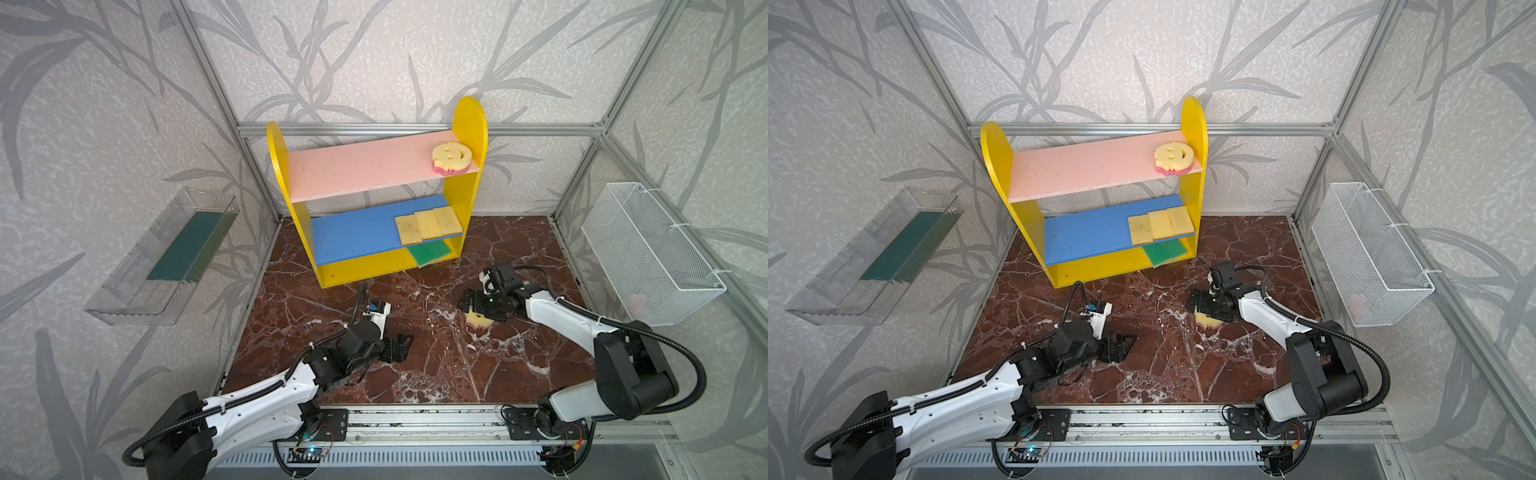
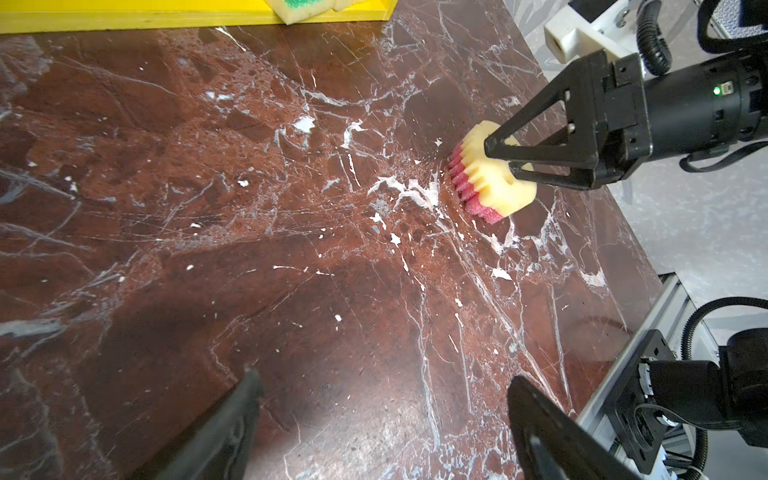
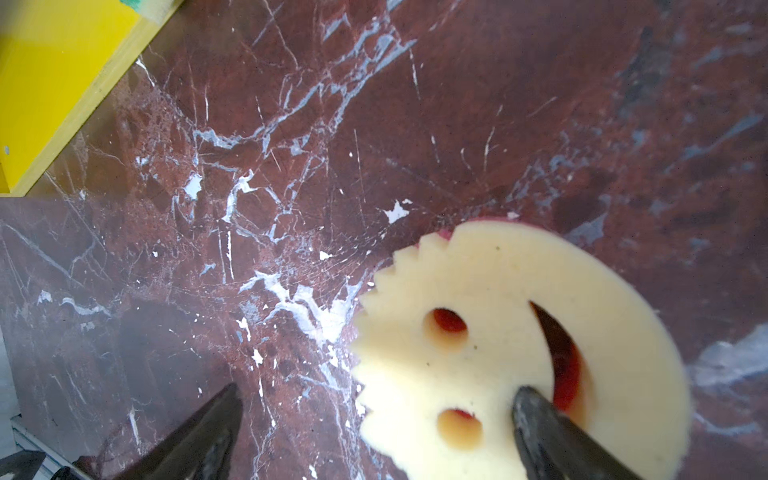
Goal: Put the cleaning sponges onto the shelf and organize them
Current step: 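Grasp the second smiley sponge with the right gripper and carry it toward the shelf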
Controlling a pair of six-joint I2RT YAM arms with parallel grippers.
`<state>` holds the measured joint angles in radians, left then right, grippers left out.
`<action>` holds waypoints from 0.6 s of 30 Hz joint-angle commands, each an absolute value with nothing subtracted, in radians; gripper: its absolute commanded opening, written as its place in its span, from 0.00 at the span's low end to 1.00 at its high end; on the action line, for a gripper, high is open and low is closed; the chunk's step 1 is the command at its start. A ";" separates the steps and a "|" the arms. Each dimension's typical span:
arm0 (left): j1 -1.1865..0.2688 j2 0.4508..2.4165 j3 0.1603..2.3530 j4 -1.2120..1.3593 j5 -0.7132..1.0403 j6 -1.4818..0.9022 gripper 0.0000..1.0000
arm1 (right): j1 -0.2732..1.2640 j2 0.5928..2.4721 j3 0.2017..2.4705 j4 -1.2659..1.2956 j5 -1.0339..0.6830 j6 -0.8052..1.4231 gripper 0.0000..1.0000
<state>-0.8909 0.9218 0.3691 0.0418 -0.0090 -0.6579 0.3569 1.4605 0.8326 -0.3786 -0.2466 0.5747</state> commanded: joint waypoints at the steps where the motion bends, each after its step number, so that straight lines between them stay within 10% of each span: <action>1: -0.888 0.941 0.375 0.043 -0.052 -0.678 0.94 | 0.374 1.370 0.895 -0.507 -0.234 0.533 0.99; 7: -0.887 1.109 0.439 0.150 -0.027 -0.686 0.94 | 0.330 1.148 0.856 -0.556 -0.151 0.485 0.92; 12: -0.887 1.232 0.505 0.201 -0.015 -0.686 0.94 | 0.127 1.115 0.746 -0.525 -0.314 0.481 0.52; 18: -0.886 1.339 0.559 0.231 -0.001 -0.681 0.94 | 0.115 1.180 0.703 -0.492 -0.291 0.454 0.60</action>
<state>-0.8890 1.3010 0.5232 0.1940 -0.0051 -0.6739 0.1158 1.1572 0.7097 -0.5026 -0.2680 0.4797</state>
